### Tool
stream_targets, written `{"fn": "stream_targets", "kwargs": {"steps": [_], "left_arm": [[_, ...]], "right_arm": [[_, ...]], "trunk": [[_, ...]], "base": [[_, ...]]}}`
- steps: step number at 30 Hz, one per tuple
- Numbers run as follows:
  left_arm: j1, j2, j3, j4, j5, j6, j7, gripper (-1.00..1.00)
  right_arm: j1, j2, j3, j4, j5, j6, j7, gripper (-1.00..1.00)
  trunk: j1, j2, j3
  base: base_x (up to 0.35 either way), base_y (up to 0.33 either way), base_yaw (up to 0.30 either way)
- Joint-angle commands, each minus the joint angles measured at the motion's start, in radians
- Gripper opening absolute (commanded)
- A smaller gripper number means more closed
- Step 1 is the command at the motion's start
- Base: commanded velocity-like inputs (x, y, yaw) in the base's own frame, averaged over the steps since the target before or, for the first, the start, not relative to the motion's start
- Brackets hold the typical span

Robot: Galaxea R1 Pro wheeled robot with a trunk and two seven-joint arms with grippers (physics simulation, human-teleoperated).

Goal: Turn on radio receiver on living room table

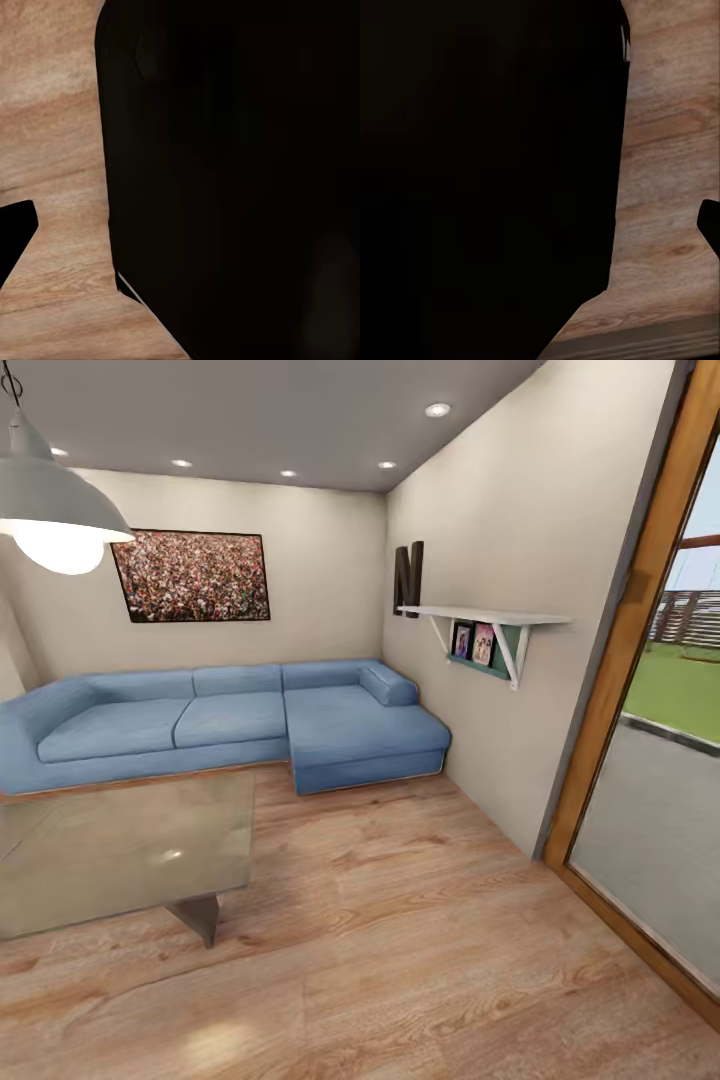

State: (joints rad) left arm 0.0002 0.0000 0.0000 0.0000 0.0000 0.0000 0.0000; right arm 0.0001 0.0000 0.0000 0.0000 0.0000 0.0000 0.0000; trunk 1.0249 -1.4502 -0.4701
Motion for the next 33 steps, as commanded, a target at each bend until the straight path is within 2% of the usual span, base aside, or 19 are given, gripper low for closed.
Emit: {"fn": "stream_targets", "kwargs": {"steps": [1, 6, 15, 30, 33], "left_arm": [[0.0, 0.0, 0.0, 0.0, 0.0, 0.0, 0.0, 1.0], [0.006, 0.005, 0.006, -0.007, 0.006, 0.0, -0.003, 1.0], [0.007, 0.017, 0.009, -0.045, 0.053, -0.046, -0.003, 1.0], [0.007, 0.016, 0.011, -0.046, 0.064, -0.048, -0.003, 1.0], [0.007, 0.016, 0.011, -0.046, 0.064, -0.048, -0.003, 1.0]], "right_arm": [[0.0, 0.0, 0.0, 0.0, 0.0, 0.0, 0.0, 1.0], [0.012, -0.008, 0.028, -0.011, 0.003, 0.01, 0.012, 1.0], [0.012, -0.008, 0.079, -0.012, -0.045, -0.038, 0.017, 1.0], [0.012, -0.008, 0.162, -0.012, -0.129, -0.051, 0.014, 1.0], [0.012, -0.008, 0.179, -0.012, -0.132, -0.051, 0.014, 1.0]], "trunk": [[0.0, 0.0, 0.0], [0.0, 0.0, 0.0], [0.0, 0.0, 0.0], [0.0, 0.0, 0.0], [0.0, 0.0, 0.0]], "base": [[0.0, 0.0, 0.0], [0.0, 0.0, 0.0], [0.0, 0.0, 0.015], [0.0, 0.0, 0.255], [0.0, 0.0, 0.278]]}}
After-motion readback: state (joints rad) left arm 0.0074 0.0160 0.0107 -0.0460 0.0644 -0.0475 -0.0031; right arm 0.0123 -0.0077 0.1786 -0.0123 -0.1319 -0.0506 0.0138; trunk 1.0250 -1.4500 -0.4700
